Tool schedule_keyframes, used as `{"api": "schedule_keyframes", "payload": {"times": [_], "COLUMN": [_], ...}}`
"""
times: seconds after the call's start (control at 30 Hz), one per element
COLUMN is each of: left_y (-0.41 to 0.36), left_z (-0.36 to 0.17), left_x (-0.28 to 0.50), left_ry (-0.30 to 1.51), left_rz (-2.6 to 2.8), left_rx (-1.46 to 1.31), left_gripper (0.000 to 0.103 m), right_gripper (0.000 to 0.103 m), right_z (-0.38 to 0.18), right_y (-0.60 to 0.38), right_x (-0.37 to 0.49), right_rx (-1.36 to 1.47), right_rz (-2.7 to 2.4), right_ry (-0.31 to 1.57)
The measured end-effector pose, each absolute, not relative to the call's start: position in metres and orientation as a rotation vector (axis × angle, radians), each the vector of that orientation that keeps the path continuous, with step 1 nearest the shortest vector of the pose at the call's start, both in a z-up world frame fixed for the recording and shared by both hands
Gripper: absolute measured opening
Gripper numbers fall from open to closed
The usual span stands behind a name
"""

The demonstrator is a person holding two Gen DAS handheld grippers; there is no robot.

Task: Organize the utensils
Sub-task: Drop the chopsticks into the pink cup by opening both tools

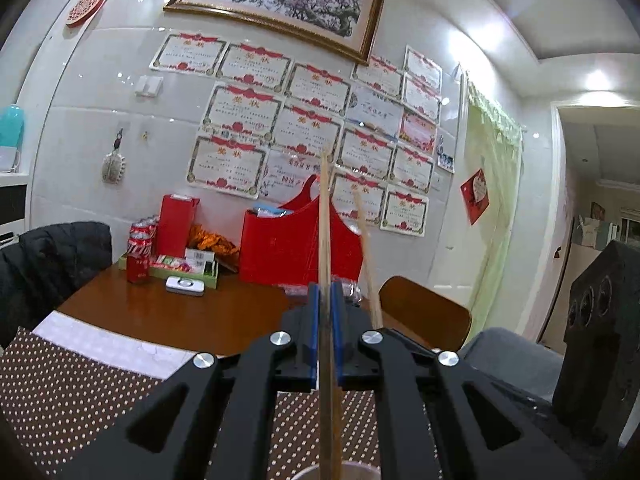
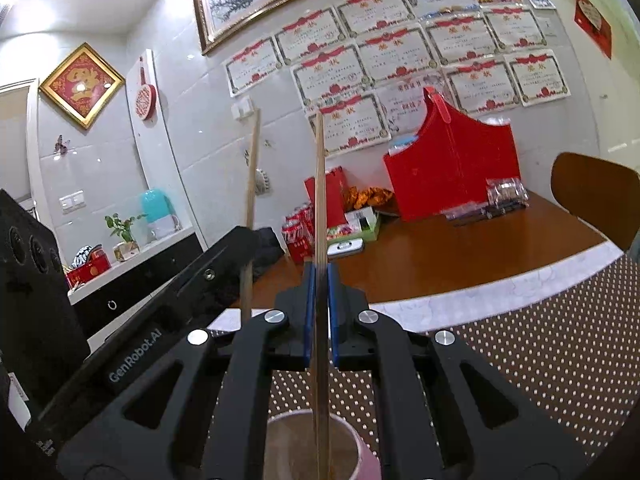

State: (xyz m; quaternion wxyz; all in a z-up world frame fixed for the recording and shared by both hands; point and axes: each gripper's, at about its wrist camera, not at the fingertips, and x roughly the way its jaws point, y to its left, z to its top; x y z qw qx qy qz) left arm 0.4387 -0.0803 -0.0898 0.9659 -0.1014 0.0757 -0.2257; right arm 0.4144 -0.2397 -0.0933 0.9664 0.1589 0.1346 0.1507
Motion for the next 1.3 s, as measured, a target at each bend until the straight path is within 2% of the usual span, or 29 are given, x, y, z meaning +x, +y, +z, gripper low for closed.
{"api": "schedule_keyframes", "payload": {"times": [0.03, 0.07, 0.1, 0.13, 0.17, 0.2, 0.23, 0.33, 0.7, 0.83, 1.3], "left_y": [-0.079, -0.077, -0.075, -0.072, -0.067, -0.061, -0.056, -0.051, -0.041, -0.039, -0.035], "left_z": [-0.092, -0.092, -0.091, -0.089, -0.086, -0.082, -0.078, -0.062, -0.024, -0.014, -0.007], "left_x": [0.438, 0.434, 0.431, 0.427, 0.424, 0.42, 0.417, 0.407, 0.359, 0.327, 0.232], "left_ry": [0.166, 0.164, 0.157, 0.149, 0.14, 0.127, 0.119, 0.125, 0.211, 0.202, 0.251], "left_rz": [-0.457, -0.448, -0.426, -0.413, -0.41, -0.415, -0.414, -0.357, -0.233, -0.176, -0.097], "left_rx": [-0.2, -0.197, -0.192, -0.191, -0.201, -0.22, -0.23, -0.192, -0.11, -0.064, 0.043], "left_gripper": [0.015, 0.033, 0.042, 0.061, 0.071, 0.075, 0.084, 0.087, 0.091, 0.099, 0.099], "right_gripper": [0.008, 0.008, 0.009, 0.018, 0.03, 0.067, 0.086, 0.096, 0.097, 0.097, 0.097], "right_z": [-0.095, -0.094, -0.094, -0.093, -0.091, -0.09, -0.089, -0.084, -0.05, -0.039, -0.041], "right_y": [-0.241, -0.243, -0.245, -0.247, -0.252, -0.255, -0.261, -0.27, -0.284, -0.29, -0.299], "right_x": [0.413, 0.412, 0.409, 0.406, 0.402, 0.4, 0.395, 0.386, 0.333, 0.304, 0.216], "right_rx": [0.326, 0.328, 0.332, 0.336, 0.345, 0.353, 0.375, 0.395, 0.365, 0.361, 0.32], "right_rz": [0.304, 0.298, 0.293, 0.29, 0.279, 0.264, 0.254, 0.247, 0.174, 0.15, 0.11], "right_ry": [0.285, 0.288, 0.287, 0.286, 0.287, 0.287, 0.272, 0.256, 0.256, 0.263, 0.361]}}
